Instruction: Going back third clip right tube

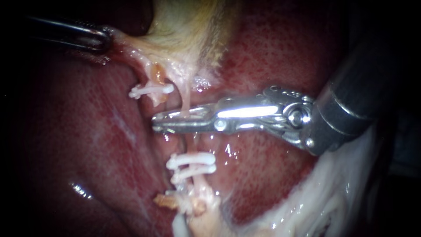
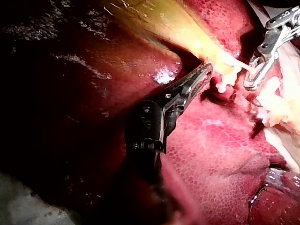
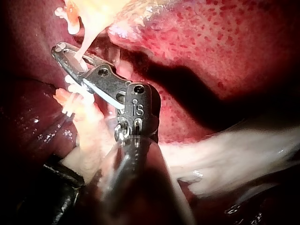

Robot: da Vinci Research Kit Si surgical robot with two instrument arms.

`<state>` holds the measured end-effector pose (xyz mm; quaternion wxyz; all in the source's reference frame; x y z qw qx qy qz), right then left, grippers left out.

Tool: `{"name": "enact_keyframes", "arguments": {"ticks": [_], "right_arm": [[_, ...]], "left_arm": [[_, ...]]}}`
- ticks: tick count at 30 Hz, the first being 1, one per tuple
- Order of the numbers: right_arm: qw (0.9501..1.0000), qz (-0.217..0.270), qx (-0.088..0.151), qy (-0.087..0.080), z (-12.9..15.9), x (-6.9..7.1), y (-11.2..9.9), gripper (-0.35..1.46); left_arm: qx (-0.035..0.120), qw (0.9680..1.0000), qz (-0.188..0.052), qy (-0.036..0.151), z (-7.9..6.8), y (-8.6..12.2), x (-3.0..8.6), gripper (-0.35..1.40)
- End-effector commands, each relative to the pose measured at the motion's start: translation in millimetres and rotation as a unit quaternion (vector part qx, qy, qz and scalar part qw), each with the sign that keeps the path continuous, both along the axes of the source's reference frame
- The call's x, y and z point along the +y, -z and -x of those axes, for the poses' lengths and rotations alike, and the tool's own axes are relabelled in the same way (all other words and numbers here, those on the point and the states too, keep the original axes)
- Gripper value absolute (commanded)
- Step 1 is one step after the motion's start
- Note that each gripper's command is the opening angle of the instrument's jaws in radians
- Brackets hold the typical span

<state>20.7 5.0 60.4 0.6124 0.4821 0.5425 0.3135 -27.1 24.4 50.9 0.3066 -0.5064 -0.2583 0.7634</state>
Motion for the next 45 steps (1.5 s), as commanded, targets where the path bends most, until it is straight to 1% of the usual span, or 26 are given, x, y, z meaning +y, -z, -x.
{"name": "enact_keyframes", "arguments": {"ticks": [1, 2, 3, 4, 5, 7, 10, 11, 15, 17, 20, 21, 24, 27, 29, 31, 33, 34, 35, 38, 41, 42, 44, 45], "right_arm": [[1.0, 0.0, 0.0, 0.0, -0.1, -0.1, -0.1, -0.19], [0.9999, 0.012, 0.003, 0.0, -0.3, -0.2, -0.3, 0.05], [0.9998, 0.019, 0.0, -0.006, -0.5, -0.2, -0.4, 0.21], [0.9997, 0.021, -0.005, -0.01, -0.7, -0.3, -0.7, 0.34], [0.9995, 0.023, -0.012, -0.02, -1.0, -0.4, -1.0, 0.43], [0.999, 0.026, -0.019, -0.03, -1.5, -0.5, -1.7, 0.48], [0.9985, 0.036, -0.025, -0.033, -1.8, -0.8, -3.1, 0.5], [0.9982, 0.041, -0.028, -0.033, -1.7, -0.8, -3.6, 0.5], [0.9948, 0.082, -0.055, -0.025, -1.2, -0.7, -5.1, 0.5], [0.9937, 0.094, -0.056, -0.025, -0.8, -0.6, -5.1, 0.5], [0.9909, 0.12, -0.055, -0.025, 0.1, -0.7, -4.6, 0.5], [0.9884, 0.139, -0.056, -0.026, 0.5, -0.8, -4.4, 0.5], [0.9796, 0.191, -0.06, -0.013, 2.1, -1.3, -3.6, 0.5], [0.9672, 0.249, -0.052, -0.006, 4.6, -1.9, -2.0, 0.5], [0.9518, 0.303, -0.048, -0.001, 6.6, -2.2, -0.7, 0.5], [0.939, 0.34, -0.049, 0.005, 8.6, -2.5, 0.4, 0.5], [0.9296, 0.364, -0.053, 0.015, 10.1, -2.7, 1.1, 0.5], [0.924, 0.378, -0.057, 0.021, 10.9, -2.8, 1.4, 0.5], [0.9205, 0.385, -0.059, 0.024, 11.6, -2.8, 1.6, 0.5], [0.9156, 0.396, -0.063, 0.032, 13.3, -3.1, 1.9, 0.5], [0.9128, 0.403, -0.059, 0.035, 14.4, -3.1, 2.0, 0.5], [0.9129, 0.403, -0.059, 0.035, 14.6, -3.1, 2.0, 0.5], [0.9108, 0.407, -0.057, 0.036, 15.0, -3.0, 2.1, 0.5], [0.9109, 0.407, -0.056, 0.036, 15.1, -3.0, 2.1, 0.5]], "left_arm": [[0.0, 1.0, 0.0, 0.0, 0.0, 0.0, 0.0, -0.35], [0.0, 1.0, 0.0, 0.0, 0.0, 0.0, -0.1, -0.35], [0.0, 1.0, 0.0, 0.0, 0.0, 0.0, -0.1, -0.35], [0.0, 1.0, 0.0, 0.0, 0.0, 0.0, -0.1, -0.35], [0.0, 1.0, 0.0, 0.0, 0.0, 0.0, -0.1, -0.35], [0.0, 1.0, 0.0, 0.0, 0.0, 0.0, -0.1, -0.35], [0.0, 1.0, 0.0, 0.0, 0.1, 0.0, -0.1, -0.35], [0.0, 1.0, 0.0, 0.0, 0.1, 0.0, -0.1, -0.35], [0.0, 1.0, 0.0, 0.0, 0.1, 0.0, -0.1, -0.35], [0.0, 1.0, 0.0, 0.0, 0.1, 0.0, -0.1, -0.35], [0.0, 1.0, 0.0, 0.0, 0.1, 0.0, -0.1, -0.35], [0.0, 1.0, 0.0, 0.0, 0.1, -0.1, -0.1, -0.35], [0.0, 1.0, 0.0, 0.0, 0.0, -0.1, -0.1, -0.35], [0.0, 1.0, 0.0, 0.0, 0.0, -0.1, -0.1, -0.35], [0.0, 1.0, 0.0, 0.0, 0.0, -0.1, -0.1, -0.35], [0.0, 1.0, 0.0, 0.0, 0.0, -0.1, -0.1, -0.35], [0.0, 1.0, 0.0, 0.0, 0.0, -0.1, -0.1, -0.35], [0.0, 1.0, 0.0, 0.0, 0.1, -0.1, -0.1, -0.35], [0.0, 1.0, 0.0, 0.0, 0.1, -0.1, -0.1, -0.35], [0.0, 1.0, 0.001, 0.0, 0.1, -0.2, -0.1, -0.35], [0.0, 1.0, 0.001, 0.0, 0.2, -0.5, -0.2, -0.35], [0.001, 1.0, 0.002, 0.0, 0.2, -0.6, -0.2, -0.35], [0.001, 1.0, 0.003, 0.001, 0.5, -1.3, -0.4, -0.35], [0.002, 1.0, 0.004, 0.001, 0.7, -1.7, -0.5, -0.35]]}}
